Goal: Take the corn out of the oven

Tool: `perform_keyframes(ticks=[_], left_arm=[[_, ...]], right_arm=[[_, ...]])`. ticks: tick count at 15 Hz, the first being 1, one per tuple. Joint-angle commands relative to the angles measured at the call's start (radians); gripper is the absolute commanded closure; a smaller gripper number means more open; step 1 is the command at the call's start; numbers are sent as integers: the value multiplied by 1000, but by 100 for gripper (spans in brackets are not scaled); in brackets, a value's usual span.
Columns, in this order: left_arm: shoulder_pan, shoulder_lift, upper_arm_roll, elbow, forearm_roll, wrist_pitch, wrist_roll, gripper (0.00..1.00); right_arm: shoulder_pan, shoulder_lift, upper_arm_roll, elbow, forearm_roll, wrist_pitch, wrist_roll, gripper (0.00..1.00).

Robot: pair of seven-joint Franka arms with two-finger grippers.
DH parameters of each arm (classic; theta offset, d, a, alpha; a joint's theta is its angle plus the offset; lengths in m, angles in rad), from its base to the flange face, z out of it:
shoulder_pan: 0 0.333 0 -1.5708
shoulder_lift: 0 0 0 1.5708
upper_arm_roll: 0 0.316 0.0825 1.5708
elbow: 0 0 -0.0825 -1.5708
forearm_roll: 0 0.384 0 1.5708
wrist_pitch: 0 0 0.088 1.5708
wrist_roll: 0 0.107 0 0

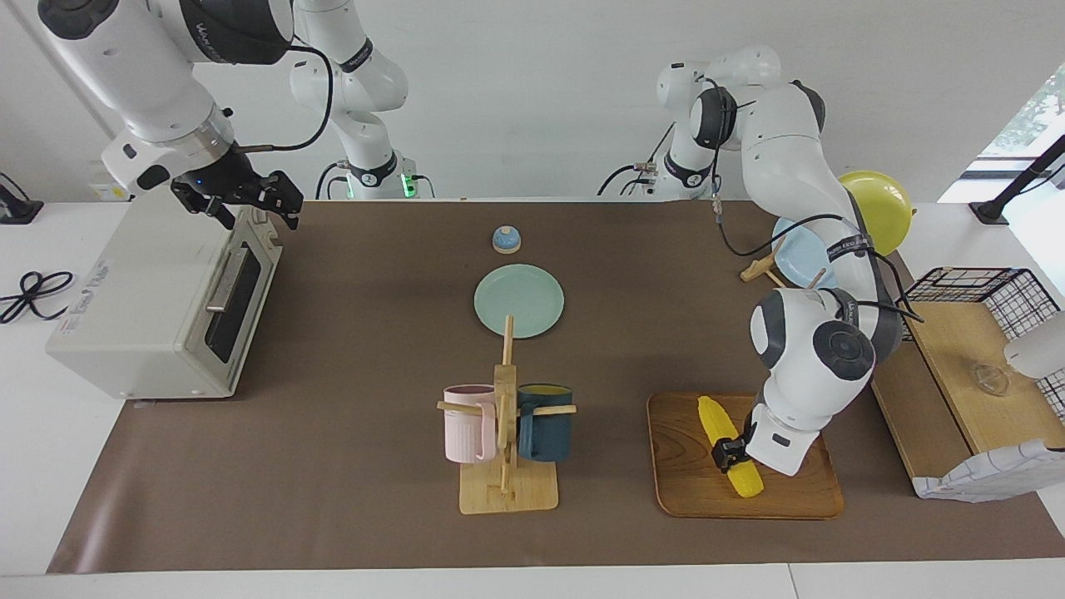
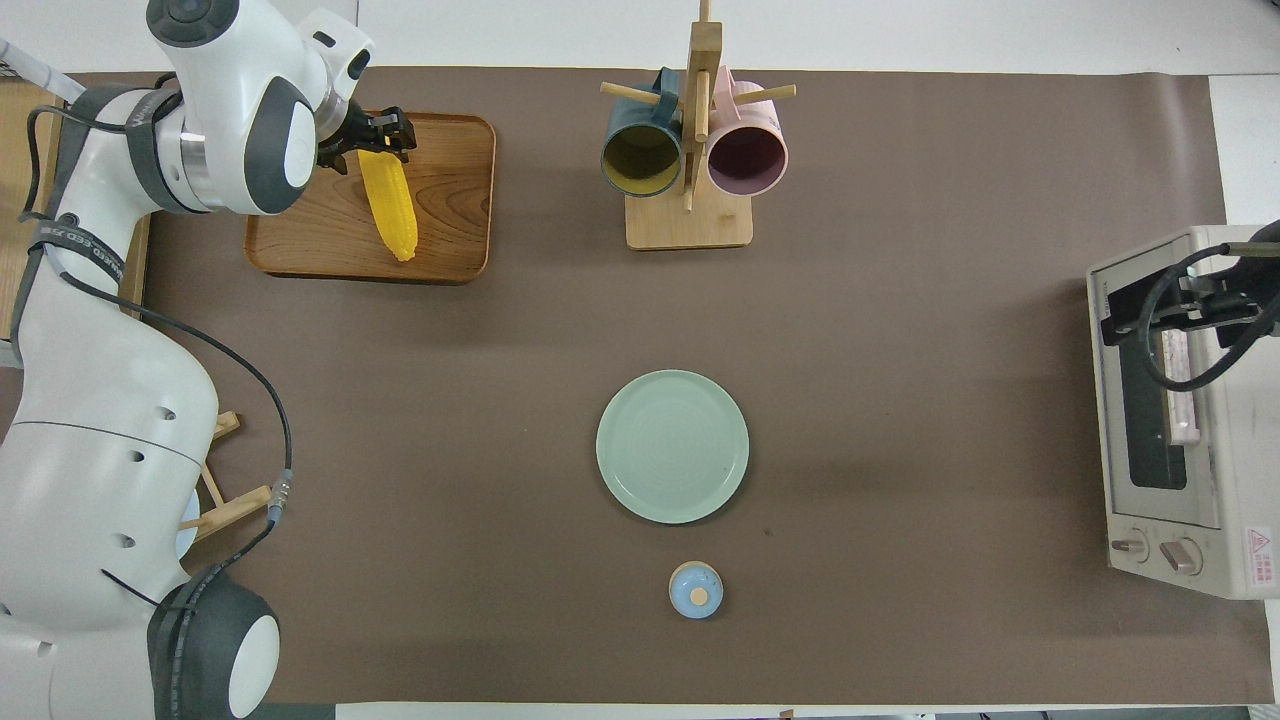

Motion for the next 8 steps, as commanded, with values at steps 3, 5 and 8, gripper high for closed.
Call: perform_keyframes(ticks=[3, 5, 8], left_arm=[[-8, -95, 8, -22, 11, -114, 0, 0], [-5, -178, 8, -51, 14, -173, -1, 0], [-13, -394, 10, -244, 19, -239, -4, 0]], right_arm=[[-11, -8, 1, -10, 26, -3, 16, 0], [-6, -12, -1, -15, 26, -1, 19, 0], [-5, -27, 1, -20, 26, -7, 18, 0]])
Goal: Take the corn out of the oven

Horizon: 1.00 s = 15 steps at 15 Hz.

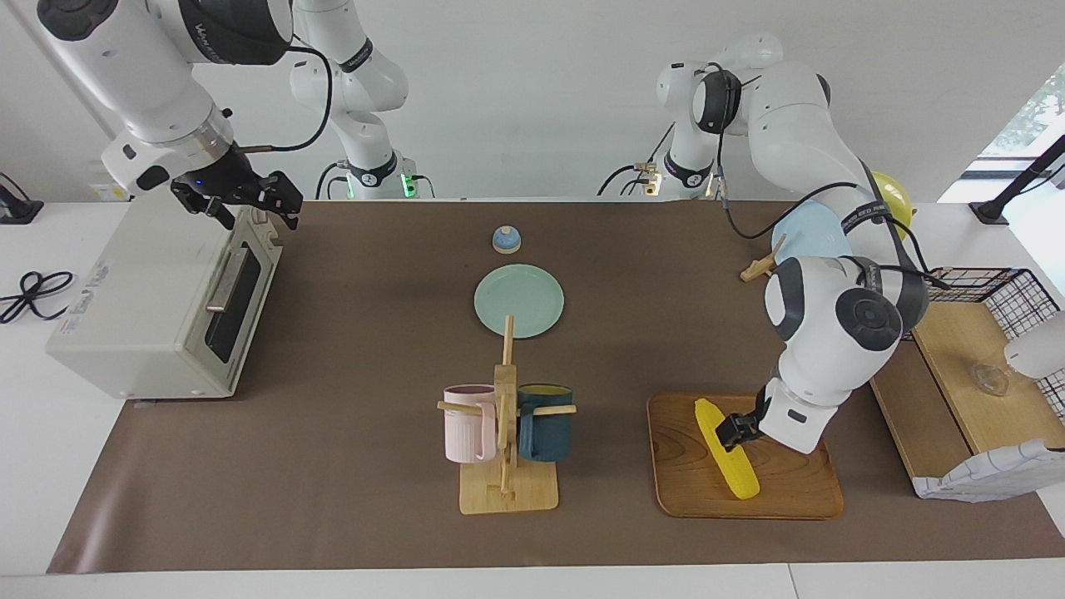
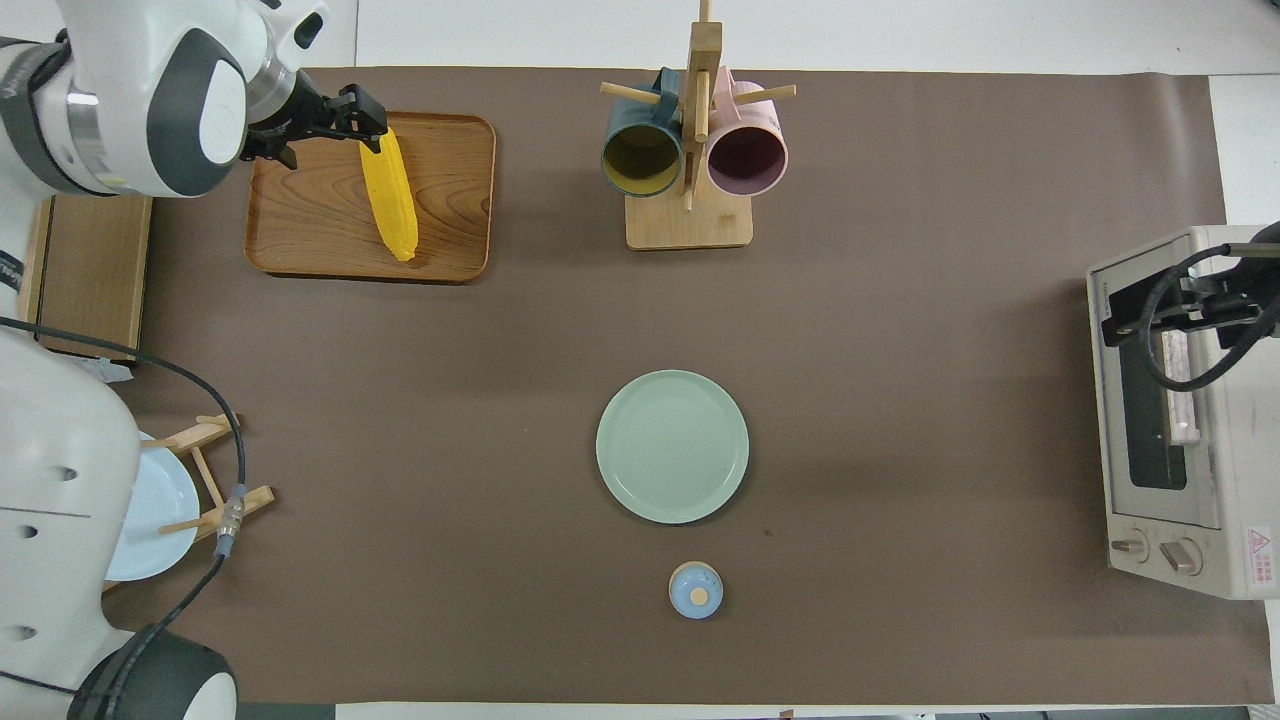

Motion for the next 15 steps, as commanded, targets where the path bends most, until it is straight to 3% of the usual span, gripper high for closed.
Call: perform_keyframes(ticks=[1, 3, 10, 15], left_arm=[[-15, -254, 9, -260, 20, -37, -9, 0], [-17, -337, 12, -319, 25, -86, -15, 0], [-20, -513, 11, -330, 25, -362, -17, 0], [-9, -694, -8, -489, 25, -398, -20, 0]], right_arm=[[9, -43, 0, -25, 26, -3, 20, 0], [30, -68, -11, -48, 15, 12, 20, 0], [44, -71, -41, -48, 15, 23, 16, 0], [18, -62, -41, -51, 15, 14, 16, 0]])
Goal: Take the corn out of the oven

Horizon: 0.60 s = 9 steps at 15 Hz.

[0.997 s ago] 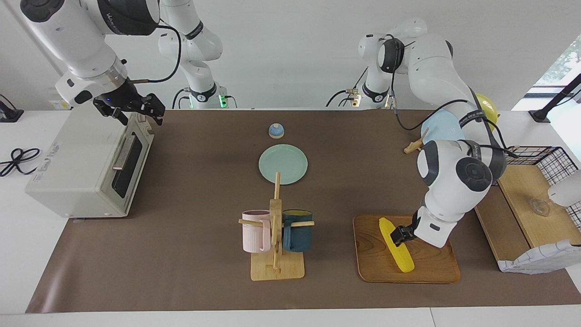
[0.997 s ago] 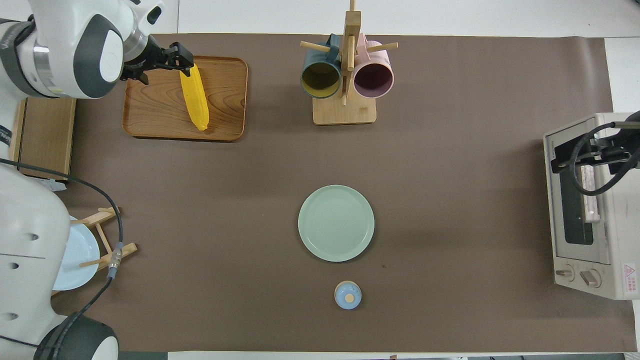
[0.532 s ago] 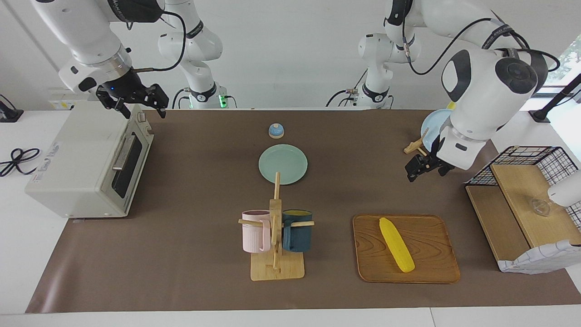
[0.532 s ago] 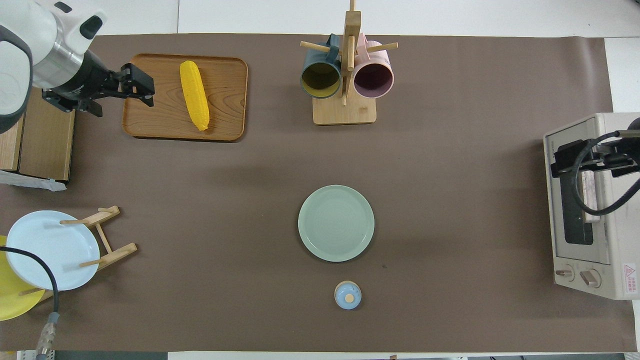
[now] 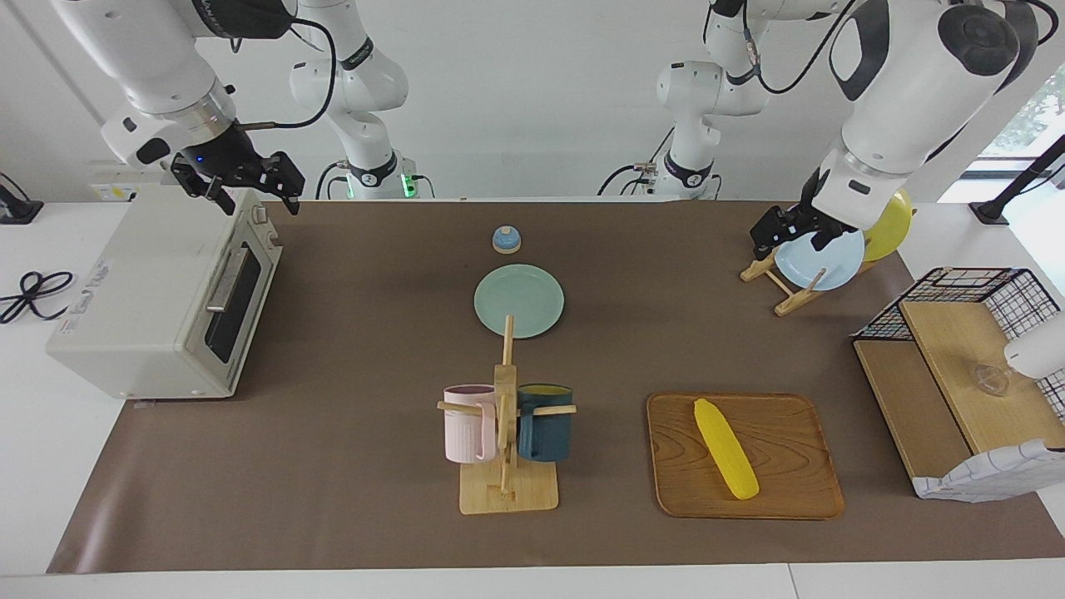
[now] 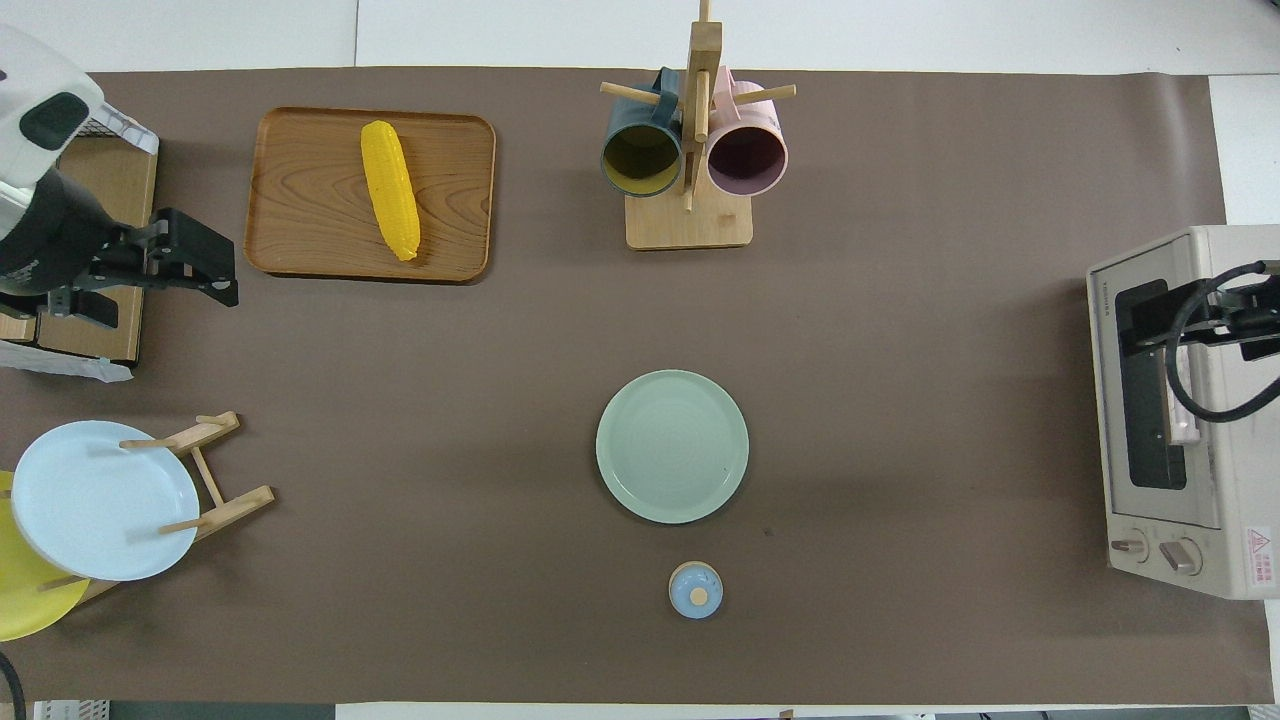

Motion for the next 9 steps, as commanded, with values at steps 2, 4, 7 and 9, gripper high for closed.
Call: perform_keyframes(ticks=[2, 4, 7, 9], left_arm=[[37, -188, -60, -245, 24, 30, -15, 0], [88, -216, -108, -298, 24, 64, -16, 0], [137, -214, -148, -313, 23, 104, -10, 0], [214, -191, -227, -304, 21, 139, -10, 0]], right_arm=[[-13, -13, 4, -23, 15, 12, 12, 0], [-13, -13, 4, -23, 15, 12, 13, 0], [-13, -13, 4, -23, 15, 12, 13, 0], [-13, -12, 4, -23, 15, 12, 12, 0]])
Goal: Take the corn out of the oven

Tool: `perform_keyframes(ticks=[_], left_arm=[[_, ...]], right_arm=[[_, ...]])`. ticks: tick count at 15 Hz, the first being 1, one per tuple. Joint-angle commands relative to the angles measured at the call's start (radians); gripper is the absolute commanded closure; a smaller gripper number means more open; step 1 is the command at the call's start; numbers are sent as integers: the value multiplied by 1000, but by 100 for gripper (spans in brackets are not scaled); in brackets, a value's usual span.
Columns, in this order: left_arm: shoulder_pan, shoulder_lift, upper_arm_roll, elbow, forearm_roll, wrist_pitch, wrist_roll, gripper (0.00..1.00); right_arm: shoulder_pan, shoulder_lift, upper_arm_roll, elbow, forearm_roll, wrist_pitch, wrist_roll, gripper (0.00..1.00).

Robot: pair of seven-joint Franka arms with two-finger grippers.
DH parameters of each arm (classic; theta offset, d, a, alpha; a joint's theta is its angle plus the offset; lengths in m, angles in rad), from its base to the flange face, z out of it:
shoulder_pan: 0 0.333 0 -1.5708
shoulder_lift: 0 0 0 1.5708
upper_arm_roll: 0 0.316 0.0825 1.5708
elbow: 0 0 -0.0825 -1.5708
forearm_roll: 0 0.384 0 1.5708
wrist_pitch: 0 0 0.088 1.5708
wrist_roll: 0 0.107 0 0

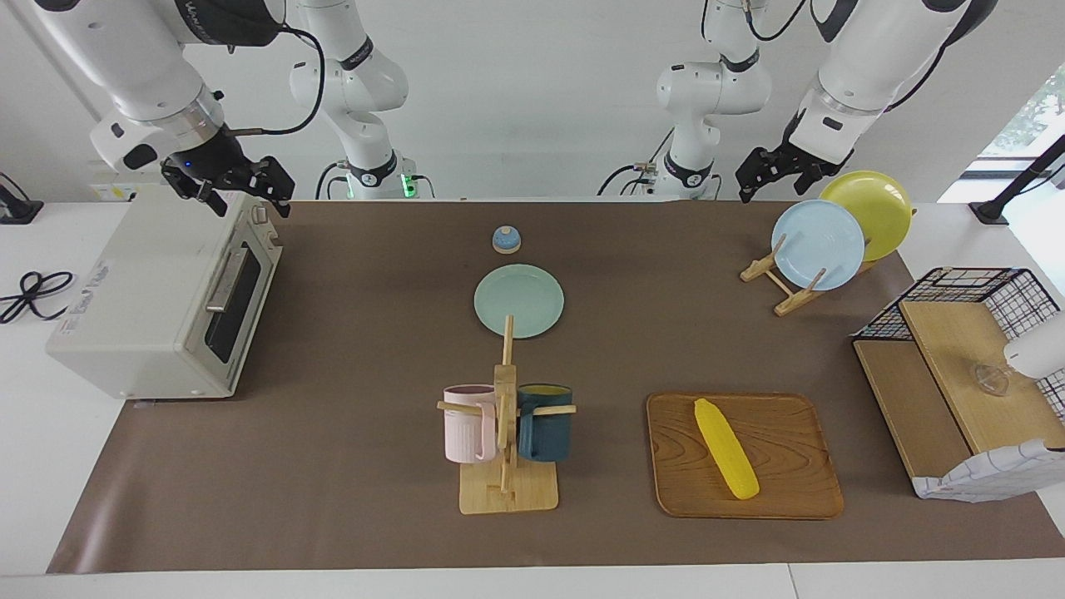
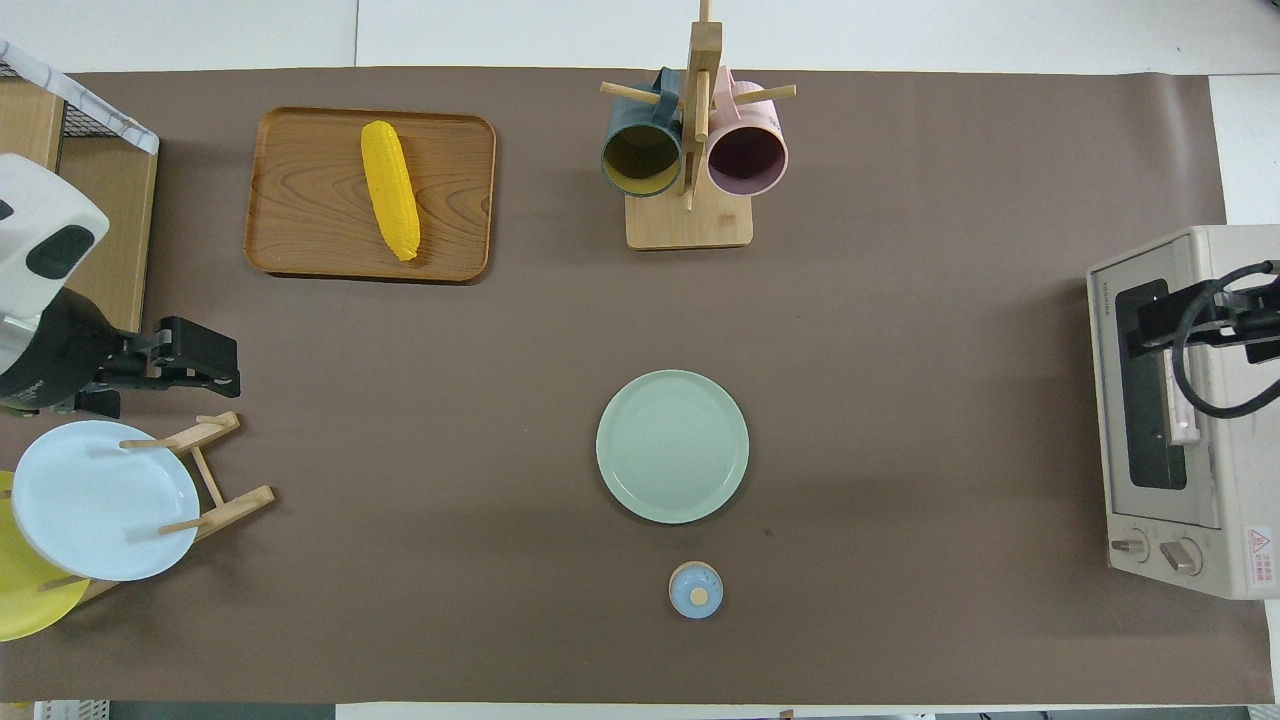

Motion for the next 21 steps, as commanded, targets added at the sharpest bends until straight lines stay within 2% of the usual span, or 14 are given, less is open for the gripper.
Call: perform_keyframes(ticks=[1, 3, 5, 10, 21], left_arm=[[65, 24, -73, -10, 19, 39, -2, 0], [22, 56, -50, 88, 19, -33, -5, 0], [-50, 85, 27, 181, 19, -110, -5, 0], [-55, 84, 36, 157, 13, -61, -4, 0], [-54, 91, 24, 166, 13, -81, -4, 0]], right_arm=[[-10, -12, 6, -19, 15, 12, 13, 0], [-10, -13, 6, -19, 15, 12, 13, 0], [-10, -13, 6, -19, 15, 12, 13, 0], [-10, -13, 8, -19, 15, 12, 13, 0], [-10, -12, 6, -19, 15, 12, 12, 0]])
